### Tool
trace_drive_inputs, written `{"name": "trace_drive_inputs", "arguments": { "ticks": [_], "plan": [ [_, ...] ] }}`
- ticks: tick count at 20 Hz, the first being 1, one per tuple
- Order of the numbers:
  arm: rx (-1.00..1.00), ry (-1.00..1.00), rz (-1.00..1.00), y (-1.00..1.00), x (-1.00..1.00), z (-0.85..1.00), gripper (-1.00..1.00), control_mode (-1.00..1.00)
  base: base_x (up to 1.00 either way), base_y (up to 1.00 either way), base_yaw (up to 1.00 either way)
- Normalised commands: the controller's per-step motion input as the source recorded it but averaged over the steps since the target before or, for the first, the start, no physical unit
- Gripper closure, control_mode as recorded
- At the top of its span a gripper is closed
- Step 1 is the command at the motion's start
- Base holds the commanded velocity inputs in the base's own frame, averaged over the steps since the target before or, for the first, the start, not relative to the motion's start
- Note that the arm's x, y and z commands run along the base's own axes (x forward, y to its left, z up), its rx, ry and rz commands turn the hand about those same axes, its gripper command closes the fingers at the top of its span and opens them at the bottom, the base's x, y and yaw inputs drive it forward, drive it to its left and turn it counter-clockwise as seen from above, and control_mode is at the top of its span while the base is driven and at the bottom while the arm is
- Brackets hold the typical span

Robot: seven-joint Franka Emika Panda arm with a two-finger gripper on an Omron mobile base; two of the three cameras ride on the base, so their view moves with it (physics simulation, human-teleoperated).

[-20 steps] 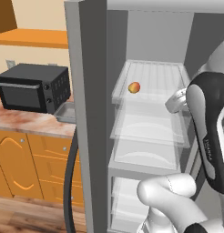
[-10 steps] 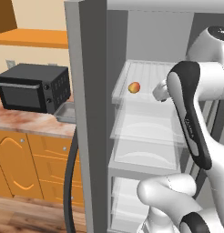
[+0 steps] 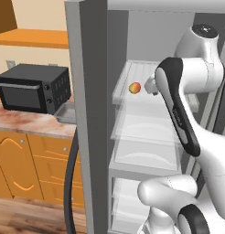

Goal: Pick the mango and tangerine from the fridge and place them inside the tupperware on the counter.

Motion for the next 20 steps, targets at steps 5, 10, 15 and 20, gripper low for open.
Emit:
{"name": "trace_drive_inputs", "arguments": {
  "ticks": [5,10,15,20],
  "plan": [
    [0.06,0.0,-0.09,0.01,0.26,-0.01,-1.0,-1.0,0.0,0.0,0.0],
    [0.09,0.0,-0.04,0.0,0.21,-0.07,-1.0,-1.0,0.0,0.0,0.0],
    [0.04,0.0,0.0,0.0,0.18,-0.16,-1.0,-1.0,0.0,0.0,0.0],
    [0.0,0.0,0.0,0.03,0.23,-0.12,-1.0,-1.0,0.0,0.0,0.0]
  ]
}}
